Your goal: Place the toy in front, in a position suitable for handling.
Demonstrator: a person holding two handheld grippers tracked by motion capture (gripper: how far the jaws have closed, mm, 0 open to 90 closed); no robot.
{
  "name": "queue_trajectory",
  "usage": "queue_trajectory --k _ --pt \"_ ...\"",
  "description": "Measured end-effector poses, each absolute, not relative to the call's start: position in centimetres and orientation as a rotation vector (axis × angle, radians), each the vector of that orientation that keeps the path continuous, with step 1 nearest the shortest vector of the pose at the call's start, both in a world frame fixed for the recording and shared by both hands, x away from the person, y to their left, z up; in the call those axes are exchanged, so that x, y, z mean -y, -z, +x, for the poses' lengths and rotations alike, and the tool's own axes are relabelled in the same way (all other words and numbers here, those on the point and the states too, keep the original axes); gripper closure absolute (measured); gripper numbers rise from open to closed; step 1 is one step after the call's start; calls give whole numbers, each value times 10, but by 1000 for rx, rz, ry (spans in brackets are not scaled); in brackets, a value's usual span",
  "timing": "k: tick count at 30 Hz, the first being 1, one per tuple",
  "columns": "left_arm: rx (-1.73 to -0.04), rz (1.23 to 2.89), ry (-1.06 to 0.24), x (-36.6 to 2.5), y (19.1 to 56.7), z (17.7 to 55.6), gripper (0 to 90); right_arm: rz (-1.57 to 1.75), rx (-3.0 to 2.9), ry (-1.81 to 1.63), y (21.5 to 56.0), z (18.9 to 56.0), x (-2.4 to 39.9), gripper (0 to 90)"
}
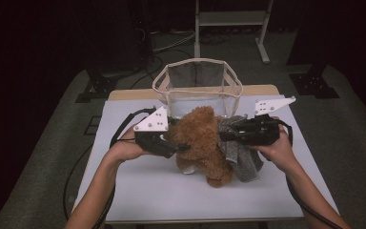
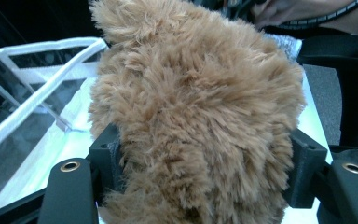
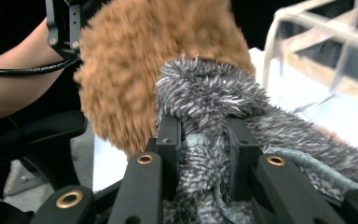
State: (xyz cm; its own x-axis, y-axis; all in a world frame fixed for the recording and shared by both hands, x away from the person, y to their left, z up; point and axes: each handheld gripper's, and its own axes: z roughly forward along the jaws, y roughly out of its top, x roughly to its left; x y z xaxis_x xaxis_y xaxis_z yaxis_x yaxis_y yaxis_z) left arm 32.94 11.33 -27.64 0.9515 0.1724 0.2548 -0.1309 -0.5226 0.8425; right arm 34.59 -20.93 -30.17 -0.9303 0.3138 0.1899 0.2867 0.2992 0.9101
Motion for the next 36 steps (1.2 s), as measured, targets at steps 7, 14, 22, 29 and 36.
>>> queue_trajectory --k 7,14,22,29,36 --pt "-2 2075 -380 -91 271 334 315 472 -2495 -1680 251 341 211 704" --pt "52 2065 -383 -65 267 331 314 368 -2550 -1567 213 346 189 703" --pt "68 2075 -361 -47 274 331 251 381 -2634 -1380 216 348 178 713" --pt "-27 2017 -334 -47 278 336 132 497 -2572 -1426 229 351 209 714" --pt "-103 1934 -246 -40 314 343 50 529 -2548 -1470 236 353 216 714"
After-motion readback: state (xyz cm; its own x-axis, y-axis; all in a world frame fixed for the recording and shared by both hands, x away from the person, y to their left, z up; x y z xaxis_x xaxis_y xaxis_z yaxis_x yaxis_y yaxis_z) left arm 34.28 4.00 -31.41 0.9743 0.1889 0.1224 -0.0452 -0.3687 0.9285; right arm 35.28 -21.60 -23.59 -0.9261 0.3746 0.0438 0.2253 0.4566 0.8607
